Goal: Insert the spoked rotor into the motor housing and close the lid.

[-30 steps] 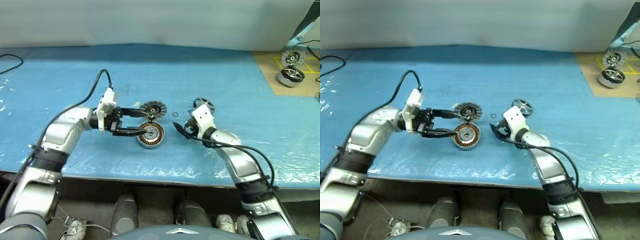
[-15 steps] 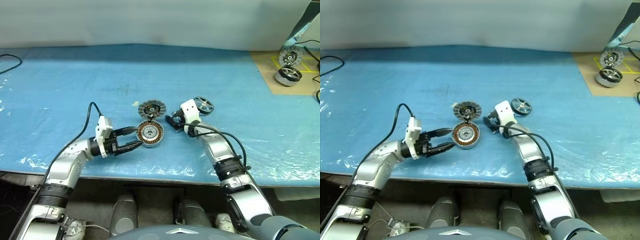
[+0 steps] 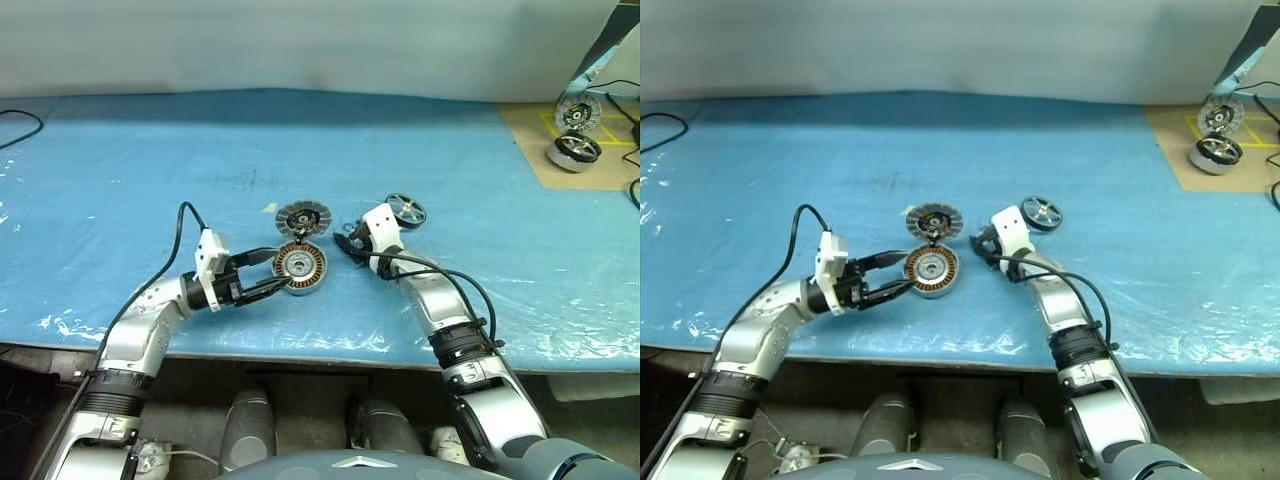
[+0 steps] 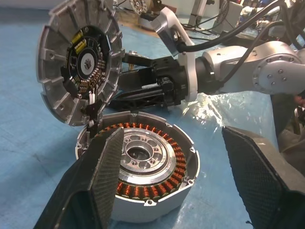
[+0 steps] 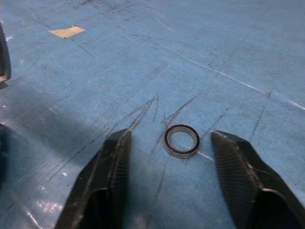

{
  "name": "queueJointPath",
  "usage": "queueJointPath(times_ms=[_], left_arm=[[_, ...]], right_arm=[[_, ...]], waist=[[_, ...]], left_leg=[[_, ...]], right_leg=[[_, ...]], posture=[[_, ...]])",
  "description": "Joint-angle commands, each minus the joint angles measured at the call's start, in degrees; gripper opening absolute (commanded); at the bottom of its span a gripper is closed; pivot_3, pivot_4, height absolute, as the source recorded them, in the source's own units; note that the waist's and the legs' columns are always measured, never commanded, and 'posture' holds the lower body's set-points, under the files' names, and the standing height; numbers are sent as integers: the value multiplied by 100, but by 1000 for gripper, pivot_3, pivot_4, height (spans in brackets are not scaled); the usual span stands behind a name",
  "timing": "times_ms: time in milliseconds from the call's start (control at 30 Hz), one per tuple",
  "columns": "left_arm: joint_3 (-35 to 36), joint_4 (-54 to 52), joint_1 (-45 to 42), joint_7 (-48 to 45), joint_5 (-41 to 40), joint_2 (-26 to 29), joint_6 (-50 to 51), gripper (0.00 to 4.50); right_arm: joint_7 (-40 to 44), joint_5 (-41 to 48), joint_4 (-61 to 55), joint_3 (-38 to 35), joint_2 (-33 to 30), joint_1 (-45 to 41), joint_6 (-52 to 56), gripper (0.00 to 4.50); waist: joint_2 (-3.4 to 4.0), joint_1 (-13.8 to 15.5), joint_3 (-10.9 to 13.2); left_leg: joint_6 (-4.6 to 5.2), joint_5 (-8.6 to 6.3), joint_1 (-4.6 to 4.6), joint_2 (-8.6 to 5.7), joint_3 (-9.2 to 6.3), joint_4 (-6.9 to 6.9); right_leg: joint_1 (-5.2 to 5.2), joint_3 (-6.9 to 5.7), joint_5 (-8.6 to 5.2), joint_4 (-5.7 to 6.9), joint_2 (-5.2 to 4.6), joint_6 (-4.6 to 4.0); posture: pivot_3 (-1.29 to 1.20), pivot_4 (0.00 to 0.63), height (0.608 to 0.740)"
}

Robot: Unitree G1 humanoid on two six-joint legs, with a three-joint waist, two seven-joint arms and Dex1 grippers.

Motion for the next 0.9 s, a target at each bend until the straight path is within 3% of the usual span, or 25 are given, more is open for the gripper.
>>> queueJointPath(times_ms=[33, 133, 367, 667, 800, 900], left_arm=[[-30, 318, -68, -60, 218, -84, -331, 3449], [-22, 534, -118, -97, 296, -146, -471, 3449], [-60, 558, 25, -358, 372, -19, -585, 3449], [245, 386, -60, -660, 5, 233, -317, 3449], [433, -118, -101, -759, -540, 288, 202, 3449], [382, -412, -29, -857, -519, 428, 290, 3449]], right_arm=[[15, -20, -16, -20, -33, 106, 19, 1666], [26, -10, -29, -18, -29, 109, 43, 659], [119, 22, -351, -60, -181, 285, 200, 659], [524, 245, -1670, -185, -696, 881, 711, 659], [729, 447, -2305, -222, -822, 1045, 1039, 659], [973, 743, -2829, -232, -878, 1107, 1372, 659]], waist=[[0, -2, 0], [0, 0, 0], [0, 1, -1], [0, 11, -1], [0, 11, 0], [0, 2, 0]], left_leg=[[0, 0, 0, 0, 0, 0], [1, 1, 3, 1, 0, 0], [3, 2, 5, 0, 0, -1], [5, 1, 4, 0, 1, -4], [6, 2, -3, 1, 2, -5], [7, 2, -7, 1, 3, -5]], right_leg=[[0, 1, 0, 0, 0, 0], [2, 0, 0, 0, 0, 0], [5, 1, -1, -2, -1, -1], [3, 1, -1, -5, -2, -1], [-4, 1, -2, -5, -1, -2], [-9, 1, -2, -5, -1, -3]], posture=[[0, 150, 740], [0, 150, 740], [0, 150, 740], [0, 150, 740], [0, 150, 740], [0, 150, 740]])
